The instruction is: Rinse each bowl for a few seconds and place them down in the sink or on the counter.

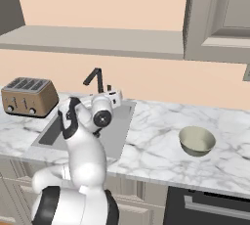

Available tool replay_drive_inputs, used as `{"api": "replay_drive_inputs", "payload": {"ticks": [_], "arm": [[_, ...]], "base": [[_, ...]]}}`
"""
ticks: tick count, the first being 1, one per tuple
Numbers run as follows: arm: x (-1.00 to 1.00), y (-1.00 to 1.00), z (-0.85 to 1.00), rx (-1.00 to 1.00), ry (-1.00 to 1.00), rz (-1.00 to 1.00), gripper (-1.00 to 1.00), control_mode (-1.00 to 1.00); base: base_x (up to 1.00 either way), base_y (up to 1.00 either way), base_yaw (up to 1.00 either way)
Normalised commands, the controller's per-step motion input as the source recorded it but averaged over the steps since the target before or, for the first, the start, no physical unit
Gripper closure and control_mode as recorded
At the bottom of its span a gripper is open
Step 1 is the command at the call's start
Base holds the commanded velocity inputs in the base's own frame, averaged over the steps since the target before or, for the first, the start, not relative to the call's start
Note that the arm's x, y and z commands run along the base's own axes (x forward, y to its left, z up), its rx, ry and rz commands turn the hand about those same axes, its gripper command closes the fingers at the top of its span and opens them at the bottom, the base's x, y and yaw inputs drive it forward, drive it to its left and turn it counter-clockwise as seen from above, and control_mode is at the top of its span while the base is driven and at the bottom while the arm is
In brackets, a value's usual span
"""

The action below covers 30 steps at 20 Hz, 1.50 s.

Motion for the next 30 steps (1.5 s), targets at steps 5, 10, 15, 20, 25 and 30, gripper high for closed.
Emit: {"api": "replay_drive_inputs", "payload": {"ticks": [5,10,15,20,25,30], "arm": [[0.3,0.04,-0.3,0.1,-0.04,0.0,-1.0,-1.0],[0.36,0.09,-0.26,0.08,-0.04,0.0,-1.0,-1.0],[0.48,0.11,-0.13,0.05,0.0,0.0,-1.0,-1.0],[0.43,0.09,0.0,0.0,0.03,0.0,-1.0,-1.0],[0.36,0.11,-0.02,0.0,0.01,0.0,-1.0,-1.0],[0.37,0.13,-0.03,0.0,0.0,0.0,-1.0,-1.0]], "base": [[0.0,0.0,0.0],[0.0,0.0,0.0],[0.0,0.0,0.0],[0.0,0.0,0.0],[0.0,0.0,0.0],[0.0,0.0,0.0]]}}
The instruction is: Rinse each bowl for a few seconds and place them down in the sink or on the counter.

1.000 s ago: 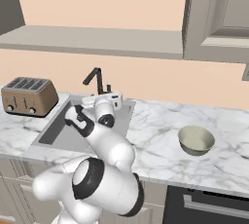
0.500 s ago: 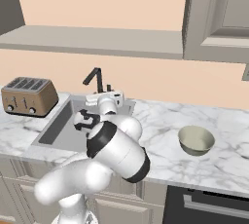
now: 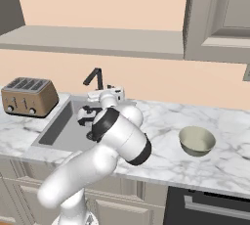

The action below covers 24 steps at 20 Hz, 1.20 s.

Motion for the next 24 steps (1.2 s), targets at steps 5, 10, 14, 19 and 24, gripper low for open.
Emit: {"api": "replay_drive_inputs", "payload": {"ticks": [5,10,14,19,24], "arm": [[0.36,0.02,-0.14,0.0,0.0,0.0,-1.0,-1.0],[0.34,0.0,-0.24,0.0,0.0,0.02,-1.0,-1.0],[0.32,0.0,-0.21,0.0,0.0,0.02,-1.0,-1.0],[0.36,0.0,-0.15,0.0,0.0,0.02,-1.0,-1.0],[0.31,-0.05,-0.09,0.02,0.0,0.02,-1.0,-1.0]], "base": [[0.0,0.0,0.0],[0.0,0.0,0.0],[0.0,0.0,0.0],[0.0,0.0,0.0],[0.0,0.0,0.0]]}}
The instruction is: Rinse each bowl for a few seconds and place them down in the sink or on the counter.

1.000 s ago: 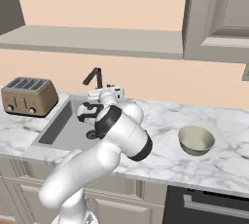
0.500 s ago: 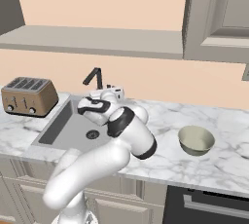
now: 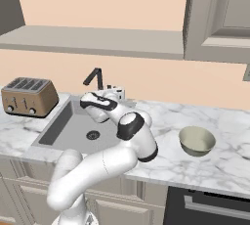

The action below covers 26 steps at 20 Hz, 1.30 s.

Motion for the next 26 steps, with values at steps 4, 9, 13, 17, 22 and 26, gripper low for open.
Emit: {"api": "replay_drive_inputs", "payload": {"ticks": [4,9,13,17,22,26], "arm": [[0.31,-0.08,-0.08,0.02,0.0,0.03,-1.0,-1.0],[0.26,-0.16,-0.07,0.04,0.0,0.04,-1.0,-1.0],[0.28,-0.1,-0.07,0.02,0.0,0.04,-1.0,-1.0],[0.31,-0.01,-0.09,0.0,0.0,0.04,-1.0,-1.0],[0.39,0.0,-0.14,0.0,0.02,0.02,-1.0,-1.0],[0.34,0.0,-0.17,0.0,0.05,0.01,-1.0,-1.0]], "base": [[0.0,0.0,0.0],[0.0,0.0,0.0],[0.0,0.0,0.0],[0.0,0.0,0.0],[0.0,0.0,0.0],[0.0,0.0,0.0]]}}
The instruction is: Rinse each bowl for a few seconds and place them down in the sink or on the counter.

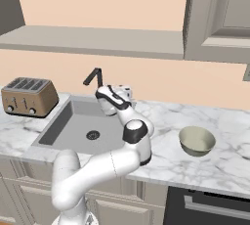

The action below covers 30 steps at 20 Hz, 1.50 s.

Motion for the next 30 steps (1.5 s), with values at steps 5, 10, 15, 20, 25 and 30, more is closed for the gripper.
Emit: {"api": "replay_drive_inputs", "payload": {"ticks": [5,10,15,20,25,30], "arm": [[0.24,0.0,-0.15,0.0,0.06,0.02,-1.0,-1.0],[0.19,0.0,-0.08,0.0,0.03,0.02,-1.0,-1.0],[0.0,0.03,-0.1,0.0,0.0,0.05,-1.0,-1.0],[-0.12,0.1,-0.08,0.0,0.0,0.07,-1.0,-1.0],[0.2,0.14,-0.1,0.0,0.0,0.02,-1.0,-1.0],[0.69,0.07,-0.02,0.0,0.02,-0.06,-1.0,-1.0]], "base": [[0.0,0.0,0.0],[0.0,0.0,0.0],[0.0,0.0,0.0],[0.0,0.0,0.0],[0.0,0.0,0.0],[0.0,0.0,0.0]]}}
